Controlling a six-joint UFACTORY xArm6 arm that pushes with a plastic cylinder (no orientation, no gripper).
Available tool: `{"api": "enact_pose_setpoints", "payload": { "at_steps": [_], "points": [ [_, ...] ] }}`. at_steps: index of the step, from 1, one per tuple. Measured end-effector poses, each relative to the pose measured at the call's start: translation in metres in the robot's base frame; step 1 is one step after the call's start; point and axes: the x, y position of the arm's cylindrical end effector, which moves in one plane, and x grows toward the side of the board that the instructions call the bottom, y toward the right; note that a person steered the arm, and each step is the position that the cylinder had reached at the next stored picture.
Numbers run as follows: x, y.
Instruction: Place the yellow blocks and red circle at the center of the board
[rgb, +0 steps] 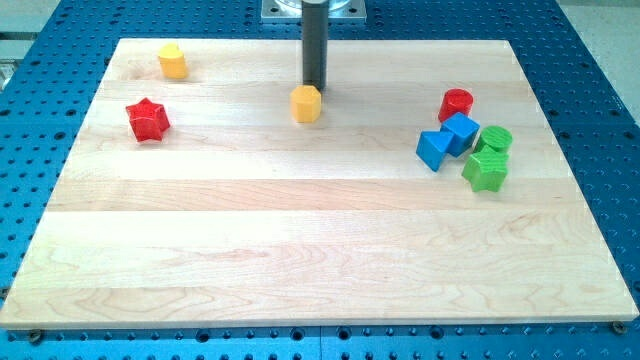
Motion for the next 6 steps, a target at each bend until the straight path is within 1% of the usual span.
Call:
{"api": "enact_pose_setpoints", "payload": {
  "at_steps": [1, 2, 3, 4, 5, 6],
  "points": [
    [0.086, -0.021],
    [0.033, -0.023],
    [0.024, -0.122],
    [0.018, -0.234],
    [-0.027, -0.275],
    [-0.059, -0.226]
  ]
}}
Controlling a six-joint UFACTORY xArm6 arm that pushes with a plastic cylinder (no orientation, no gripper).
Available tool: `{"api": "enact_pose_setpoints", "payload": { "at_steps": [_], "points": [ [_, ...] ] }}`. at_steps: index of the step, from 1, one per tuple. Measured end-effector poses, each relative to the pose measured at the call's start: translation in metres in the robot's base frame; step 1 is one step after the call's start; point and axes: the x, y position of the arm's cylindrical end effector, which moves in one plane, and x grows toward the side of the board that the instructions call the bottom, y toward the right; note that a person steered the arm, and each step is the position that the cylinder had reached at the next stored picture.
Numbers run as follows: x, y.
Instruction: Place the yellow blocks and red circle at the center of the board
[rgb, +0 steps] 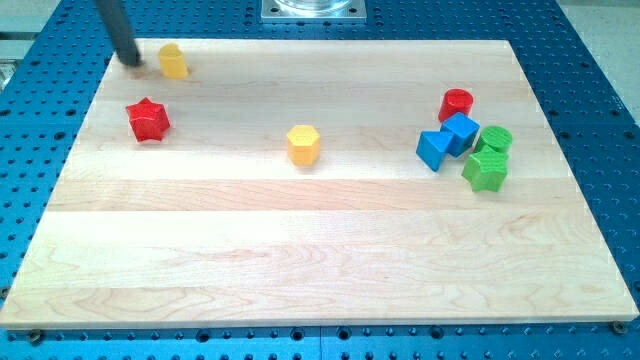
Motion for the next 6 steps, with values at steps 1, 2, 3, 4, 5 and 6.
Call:
{"api": "enact_pose_setpoints", "payload": {
  "at_steps": [1, 2, 3, 4, 5, 6],
  "points": [
    [0.034, 0.068],
    [0.073, 0.127],
    [0.099, 0.174],
    [0.061, 0.182],
    [0.095, 0.2],
    [0.136, 0.215]
  ]
}}
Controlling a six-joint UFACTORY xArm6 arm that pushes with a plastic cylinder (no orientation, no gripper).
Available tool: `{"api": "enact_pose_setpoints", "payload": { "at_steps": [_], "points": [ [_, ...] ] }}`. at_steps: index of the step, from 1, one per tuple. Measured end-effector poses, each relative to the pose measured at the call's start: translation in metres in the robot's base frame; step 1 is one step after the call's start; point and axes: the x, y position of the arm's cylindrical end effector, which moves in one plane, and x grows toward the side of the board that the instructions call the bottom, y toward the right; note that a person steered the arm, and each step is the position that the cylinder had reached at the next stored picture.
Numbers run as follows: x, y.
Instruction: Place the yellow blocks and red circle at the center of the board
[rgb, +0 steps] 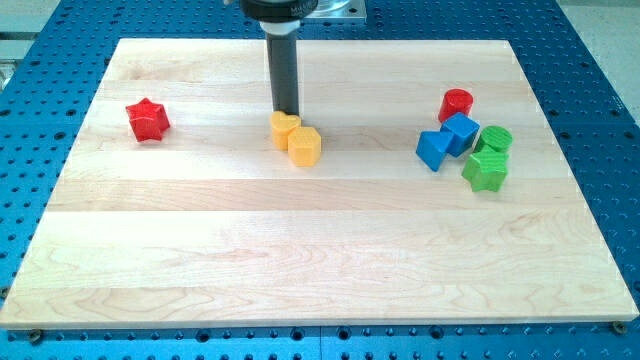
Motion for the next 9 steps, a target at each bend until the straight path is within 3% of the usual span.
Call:
{"api": "enact_pose_setpoints", "payload": {
  "at_steps": [1, 2, 3, 4, 5, 6, 7, 8, 9],
  "points": [
    [-0.055, 0.061],
    [-0.07, 0.167],
    [-0.05, 0.274],
    [-0.026, 0.225],
    [-0.027, 0.089],
    [0.001, 0.034],
    [-0.056, 0.102],
    [-0.025, 0.17],
    [0.013, 0.151]
  ]
}}
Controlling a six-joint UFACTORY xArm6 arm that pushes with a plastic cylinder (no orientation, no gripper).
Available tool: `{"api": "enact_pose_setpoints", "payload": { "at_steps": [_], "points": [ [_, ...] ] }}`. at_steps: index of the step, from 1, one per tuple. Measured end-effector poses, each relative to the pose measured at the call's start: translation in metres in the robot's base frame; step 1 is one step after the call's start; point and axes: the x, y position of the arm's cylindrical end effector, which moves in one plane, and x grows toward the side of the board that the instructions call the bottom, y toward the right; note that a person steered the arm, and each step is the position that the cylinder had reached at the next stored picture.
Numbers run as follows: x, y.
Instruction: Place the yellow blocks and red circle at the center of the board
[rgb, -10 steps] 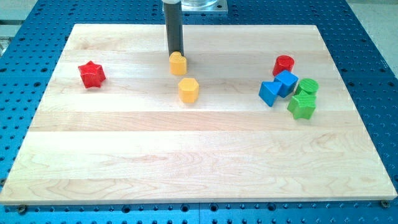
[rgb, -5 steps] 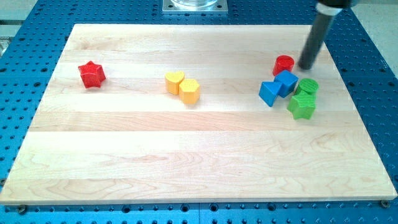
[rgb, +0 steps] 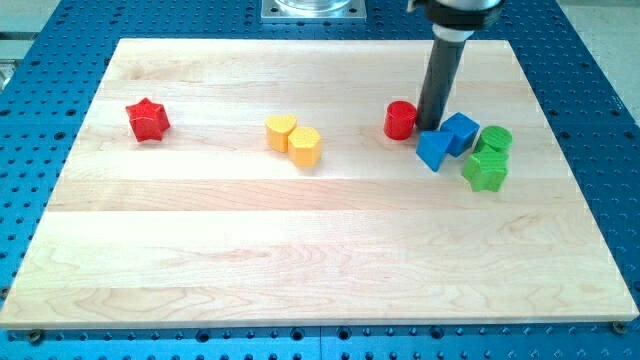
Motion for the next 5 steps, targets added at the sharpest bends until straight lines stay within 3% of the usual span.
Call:
{"api": "enact_pose_setpoints", "payload": {
  "at_steps": [1, 5],
  "points": [
    [0.0, -0.092],
    [-0.015, -0.1]
  ]
}}
